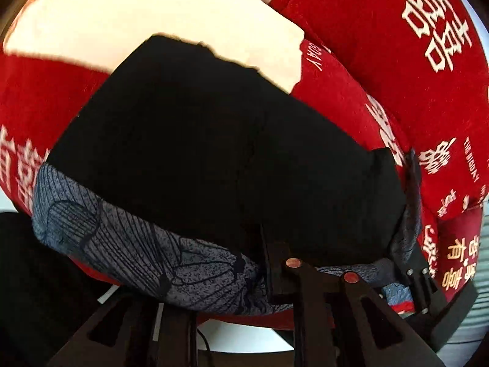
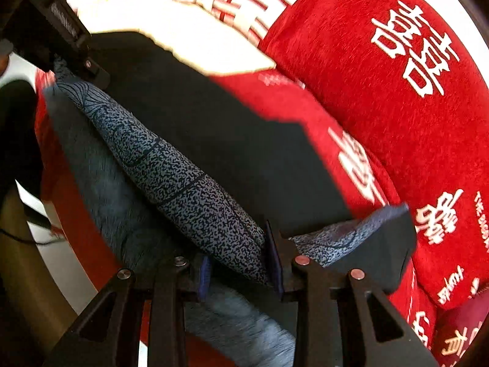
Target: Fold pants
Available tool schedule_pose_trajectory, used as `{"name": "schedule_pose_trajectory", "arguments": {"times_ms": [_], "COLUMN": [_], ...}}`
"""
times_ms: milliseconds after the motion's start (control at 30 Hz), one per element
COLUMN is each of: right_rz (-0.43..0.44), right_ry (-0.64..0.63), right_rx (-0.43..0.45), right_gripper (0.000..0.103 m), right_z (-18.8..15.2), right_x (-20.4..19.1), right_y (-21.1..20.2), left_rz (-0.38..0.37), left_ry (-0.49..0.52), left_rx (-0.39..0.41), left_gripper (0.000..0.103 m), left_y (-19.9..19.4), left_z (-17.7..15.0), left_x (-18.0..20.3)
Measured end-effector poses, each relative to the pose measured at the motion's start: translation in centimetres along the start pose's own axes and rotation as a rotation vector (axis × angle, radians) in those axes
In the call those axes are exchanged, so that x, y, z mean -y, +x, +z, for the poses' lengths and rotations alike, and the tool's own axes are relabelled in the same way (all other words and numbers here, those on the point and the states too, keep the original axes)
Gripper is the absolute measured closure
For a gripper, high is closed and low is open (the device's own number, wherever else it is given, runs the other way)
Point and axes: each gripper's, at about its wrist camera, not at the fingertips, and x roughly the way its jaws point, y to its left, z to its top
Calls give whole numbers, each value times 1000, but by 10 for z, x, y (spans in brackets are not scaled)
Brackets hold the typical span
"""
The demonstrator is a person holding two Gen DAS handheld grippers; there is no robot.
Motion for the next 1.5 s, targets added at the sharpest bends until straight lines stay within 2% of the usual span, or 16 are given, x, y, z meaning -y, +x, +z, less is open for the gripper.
{"name": "schedule_pose_trajectory", "arguments": {"times_ms": [33,67,333,433,533,700,800,933,1000,1033,1100,1167,1267,1367,1467,1500], "right_rz": [-36,-70,-128,-34,113,170,170,224,251,253,231,200,153,40,-91,-117], "right_ry": [-6,-6,-23,-29,85,374,449,487,535,543,562,597,680,752,839,873], "right_rx": [14,24,23,33,86,187,148,-89,-53,-44,-23,-8,2,-23,-68,-101], "right_gripper": [69,68,65,43,38,24,24,24,24,24,24,24,24,23,16,16], "right_z": [-3,-4,-13,-9,-6,13,27,23,16,15,11,7,3,4,14,18], "right_x": [-6,-10,-17,-21,-2,49,59,46,54,58,70,85,123,168,224,242], "right_y": [-1,-3,-19,-36,-63,-76,-48,7,1,-3,-11,-16,-10,2,28,41], "left_rz": [7,29,65,83,87,34,35,99,144,159,175,206,176,276,373,376], "left_ry": [-1,0,35,47,82,186,236,220,248,277,342,397,484,551,532,532], "left_rx": [10,18,63,104,142,171,146,9,-16,9,-9,5,21,64,13,21], "left_gripper": [62,57,55,55,55,55,55,55,54,41,27,27,27,27,26,17], "left_y": [-1,-2,-34,-52,-67,-74,-56,-3,14,13,19,21,20,31,52,53], "left_z": [-1,-3,-24,-27,-23,-18,-12,-1,-3,-7,-16,-23,-26,-21,-13,-13], "left_x": [-2,-5,-18,-21,-14,25,49,54,57,62,77,95,129,155,150,145]}}
